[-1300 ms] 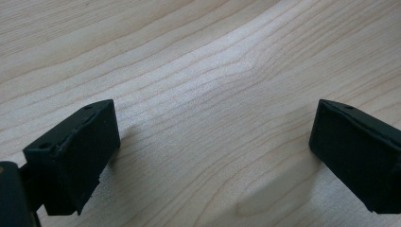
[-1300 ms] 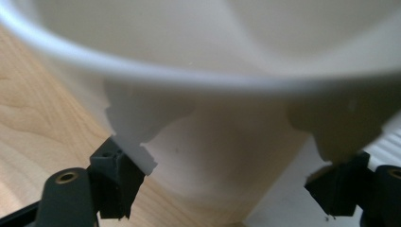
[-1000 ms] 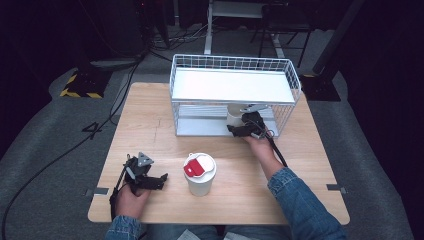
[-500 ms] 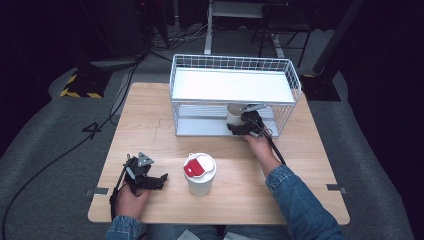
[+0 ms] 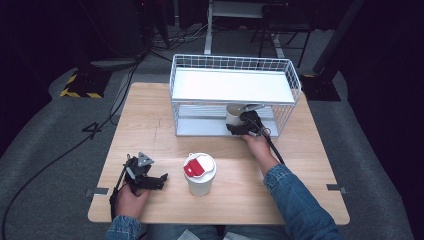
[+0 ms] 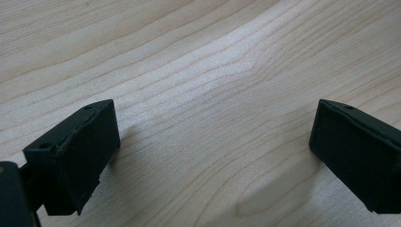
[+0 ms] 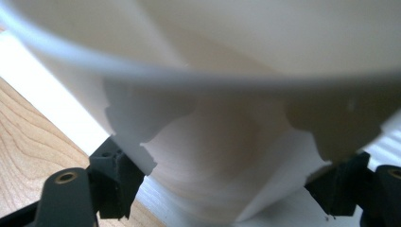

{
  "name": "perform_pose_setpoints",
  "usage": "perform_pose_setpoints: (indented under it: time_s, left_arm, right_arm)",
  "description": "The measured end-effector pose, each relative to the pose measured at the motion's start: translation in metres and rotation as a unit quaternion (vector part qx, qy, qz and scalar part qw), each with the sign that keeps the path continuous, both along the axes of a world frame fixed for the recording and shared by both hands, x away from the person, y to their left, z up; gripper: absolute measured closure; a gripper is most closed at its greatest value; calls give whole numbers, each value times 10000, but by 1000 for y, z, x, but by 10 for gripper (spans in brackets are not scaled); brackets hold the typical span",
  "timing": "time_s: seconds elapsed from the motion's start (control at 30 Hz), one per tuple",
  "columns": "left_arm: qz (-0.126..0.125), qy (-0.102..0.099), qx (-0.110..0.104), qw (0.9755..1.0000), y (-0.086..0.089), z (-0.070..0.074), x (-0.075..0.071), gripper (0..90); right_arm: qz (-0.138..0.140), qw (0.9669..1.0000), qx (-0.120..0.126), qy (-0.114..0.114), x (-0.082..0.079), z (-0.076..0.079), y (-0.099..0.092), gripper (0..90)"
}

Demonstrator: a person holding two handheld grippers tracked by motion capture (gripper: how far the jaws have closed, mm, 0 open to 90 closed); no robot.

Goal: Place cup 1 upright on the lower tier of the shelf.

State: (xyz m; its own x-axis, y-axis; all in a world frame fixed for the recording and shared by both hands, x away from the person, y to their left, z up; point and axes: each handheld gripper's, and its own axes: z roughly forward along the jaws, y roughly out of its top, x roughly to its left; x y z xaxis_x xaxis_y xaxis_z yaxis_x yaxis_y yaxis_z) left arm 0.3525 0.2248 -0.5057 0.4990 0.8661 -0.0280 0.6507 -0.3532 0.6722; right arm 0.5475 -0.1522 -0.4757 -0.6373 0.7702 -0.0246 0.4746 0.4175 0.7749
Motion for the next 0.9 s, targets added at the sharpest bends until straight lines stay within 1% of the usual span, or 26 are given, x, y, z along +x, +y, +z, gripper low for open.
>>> perform_pose_setpoints:
  time_s: [0.13, 0.27, 0.37, 0.5, 0.6, 0.63, 0.67, 0.7, 0.87, 0.9]
  left_arm:
    - [0, -1, -1, 10000, 0, 0, 0, 31]
    - [2, -3, 4, 10000, 0, 0, 0, 31]
    - [-3, 1, 2, 10000, 0, 0, 0, 31]
    - [-1, 0, 0, 10000, 0, 0, 0, 31]
    - [-3, 1, 3, 10000, 0, 0, 0, 31]
    - [-2, 1, 1, 10000, 0, 0, 0, 31]
    - [-1, 0, -1, 10000, 0, 0, 0, 31]
    - [0, 0, -2, 10000, 0, 0, 0, 31]
    - [1, -2, 1, 10000, 0, 0, 0, 31]
    - [14, 4, -16, 10000, 0, 0, 0, 31]
  right_arm:
    - [-12, 10000, 13, 3, 1, 0, -1, 237]
    - [-26, 9999, 123, 89, 2, -1, -2, 234]
    - [-31, 9999, 77, 80, 2, -1, -3, 227]
    - [-107, 9999, -3, -7, 1, -1, -1, 150]
    - [-136, 9999, -16, -23, 0, 0, -1, 134]
    - [-131, 9999, -72, -37, 0, 0, -1, 99]
    - [-131, 9999, -72, -37, 0, 0, -1, 99]
    - [-149, 9998, -114, -57, -1, 0, 0, 68]
    - [-245, 9997, -54, -71, -4, 2, -2, 32]
    - [-309, 9995, 31, -90, -7, 4, -6, 26]
